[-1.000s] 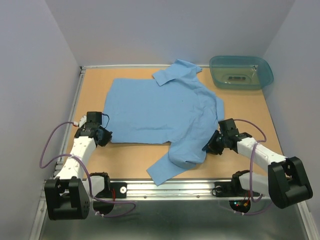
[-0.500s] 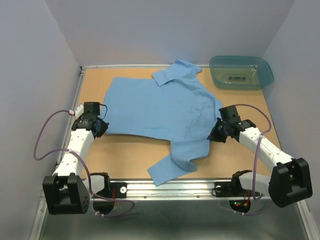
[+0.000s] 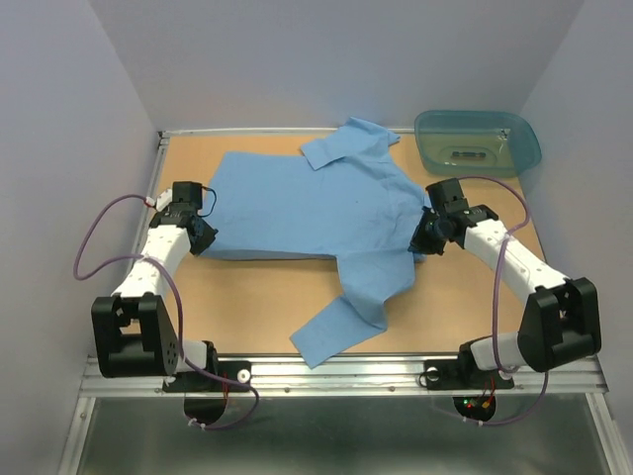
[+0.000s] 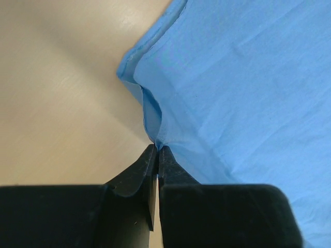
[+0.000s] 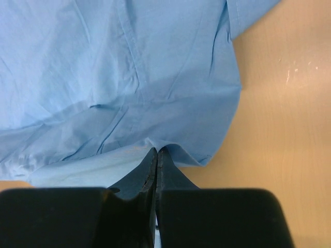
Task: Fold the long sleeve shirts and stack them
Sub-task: Fold the shirt
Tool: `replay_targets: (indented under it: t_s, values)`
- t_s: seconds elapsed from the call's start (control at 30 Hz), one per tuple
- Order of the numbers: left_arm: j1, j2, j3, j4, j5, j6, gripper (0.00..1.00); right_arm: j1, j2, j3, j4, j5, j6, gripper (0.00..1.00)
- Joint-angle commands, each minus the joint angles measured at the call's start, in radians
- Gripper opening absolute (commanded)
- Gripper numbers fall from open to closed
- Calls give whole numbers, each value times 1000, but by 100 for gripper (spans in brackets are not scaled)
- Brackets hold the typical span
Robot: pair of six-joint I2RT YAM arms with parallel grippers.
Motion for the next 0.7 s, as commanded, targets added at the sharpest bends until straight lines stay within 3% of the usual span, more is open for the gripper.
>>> replay_targets:
  t_s: [0.0,0.4,0.67]
  values:
    - [-3,57,61,52,-25,44,14,-15,51,84,-8,54,-54,1]
    - [-3,280,161,112,-12,93,15,-20,209,160,34,119,-89,1]
    - [-3,326,227,127,-68,100,15,-28,263,222,38,142,-105,1]
